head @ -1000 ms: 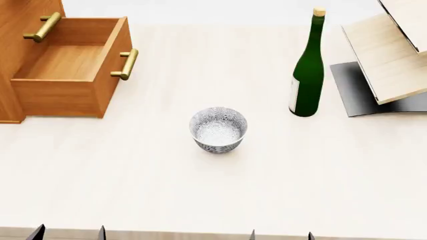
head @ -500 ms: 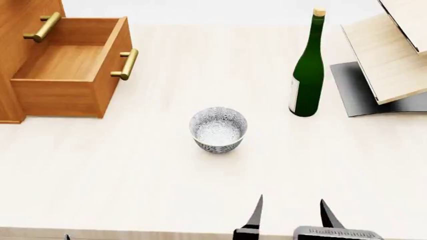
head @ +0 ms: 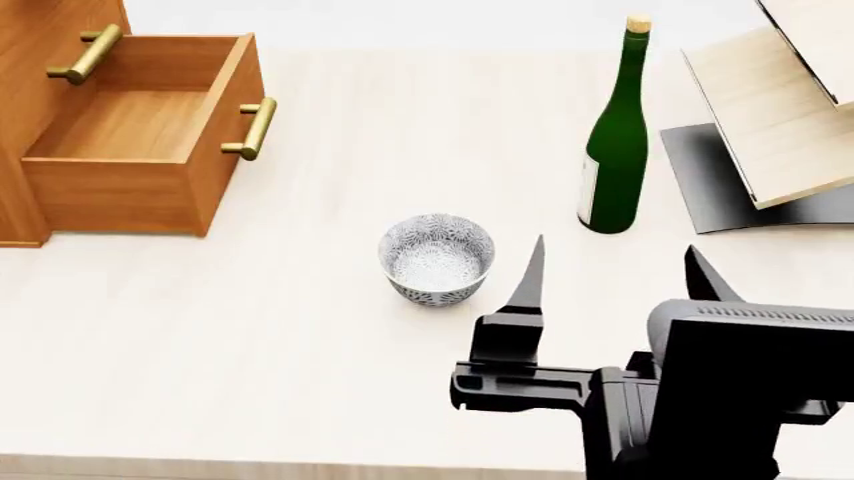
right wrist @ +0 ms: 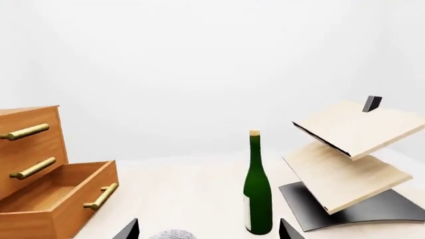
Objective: Put the bowl in the bottom drawer of the cabinet and close it.
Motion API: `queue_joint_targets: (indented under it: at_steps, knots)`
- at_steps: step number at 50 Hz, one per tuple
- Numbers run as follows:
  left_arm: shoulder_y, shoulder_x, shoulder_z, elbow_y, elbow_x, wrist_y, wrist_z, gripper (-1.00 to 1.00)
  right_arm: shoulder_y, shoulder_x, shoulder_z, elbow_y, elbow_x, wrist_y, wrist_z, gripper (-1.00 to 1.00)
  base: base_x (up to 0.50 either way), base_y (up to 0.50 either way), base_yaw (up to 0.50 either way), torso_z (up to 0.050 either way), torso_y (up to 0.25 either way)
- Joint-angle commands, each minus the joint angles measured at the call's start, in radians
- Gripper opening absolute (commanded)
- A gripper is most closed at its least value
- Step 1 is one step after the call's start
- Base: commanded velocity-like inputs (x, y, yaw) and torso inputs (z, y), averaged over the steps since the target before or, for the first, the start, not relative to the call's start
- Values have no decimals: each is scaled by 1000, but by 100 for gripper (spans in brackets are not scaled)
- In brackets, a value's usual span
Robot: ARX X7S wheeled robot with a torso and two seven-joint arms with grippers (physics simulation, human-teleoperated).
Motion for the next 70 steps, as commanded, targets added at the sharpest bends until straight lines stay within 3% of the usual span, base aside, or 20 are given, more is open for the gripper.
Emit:
queue_joint_targets:
  at_steps: [1, 14, 70]
  knots:
    - [11, -10, 11, -23, -2, 34, -7, 100, 91, 2, 34, -61, 58, 110, 13, 100, 0, 0, 0, 0, 0]
    - [18, -21, 24, -25, 10, 56, -21, 100, 62, 27, 7, -45, 56, 56, 11, 100, 0, 78, 0, 0, 0]
    - [10, -57, 55, -41, -27, 72, -59, 100, 31, 47, 3, -26, 110, 10, 52, 100, 0, 297, 0, 0, 0]
